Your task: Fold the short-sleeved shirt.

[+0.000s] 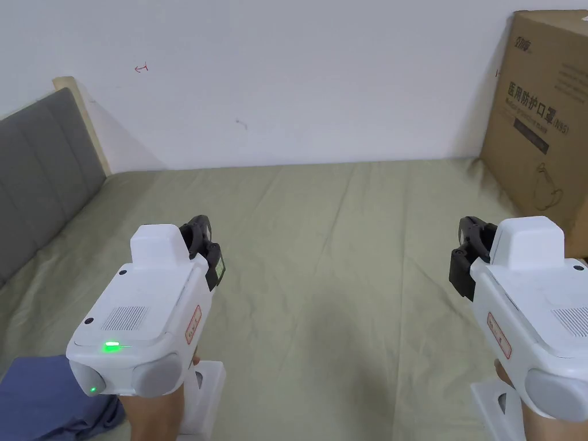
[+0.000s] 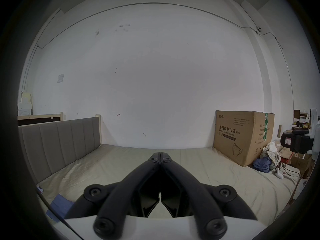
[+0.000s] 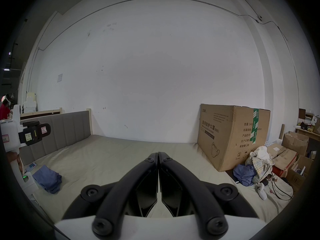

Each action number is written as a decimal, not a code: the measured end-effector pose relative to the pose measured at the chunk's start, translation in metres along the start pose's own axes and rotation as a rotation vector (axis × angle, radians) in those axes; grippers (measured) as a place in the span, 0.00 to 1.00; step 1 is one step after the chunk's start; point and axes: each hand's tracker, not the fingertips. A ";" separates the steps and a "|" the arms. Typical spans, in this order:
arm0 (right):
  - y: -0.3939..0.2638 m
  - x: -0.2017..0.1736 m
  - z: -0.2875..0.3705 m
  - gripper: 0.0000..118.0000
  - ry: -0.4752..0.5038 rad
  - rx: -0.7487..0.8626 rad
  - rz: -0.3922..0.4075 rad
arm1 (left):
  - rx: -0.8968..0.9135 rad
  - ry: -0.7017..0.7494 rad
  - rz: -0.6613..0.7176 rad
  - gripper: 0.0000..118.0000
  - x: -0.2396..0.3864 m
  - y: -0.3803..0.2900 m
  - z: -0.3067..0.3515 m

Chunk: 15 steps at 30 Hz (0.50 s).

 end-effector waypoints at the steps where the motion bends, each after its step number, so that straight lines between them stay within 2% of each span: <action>1: 0.000 0.000 0.000 0.00 0.001 -0.001 -0.001 | -0.001 -0.001 -0.001 0.00 0.000 0.000 0.000; 15: 0.001 -0.003 0.001 0.00 0.000 -0.008 0.003 | -0.011 -0.014 0.004 0.00 -0.002 -0.002 0.000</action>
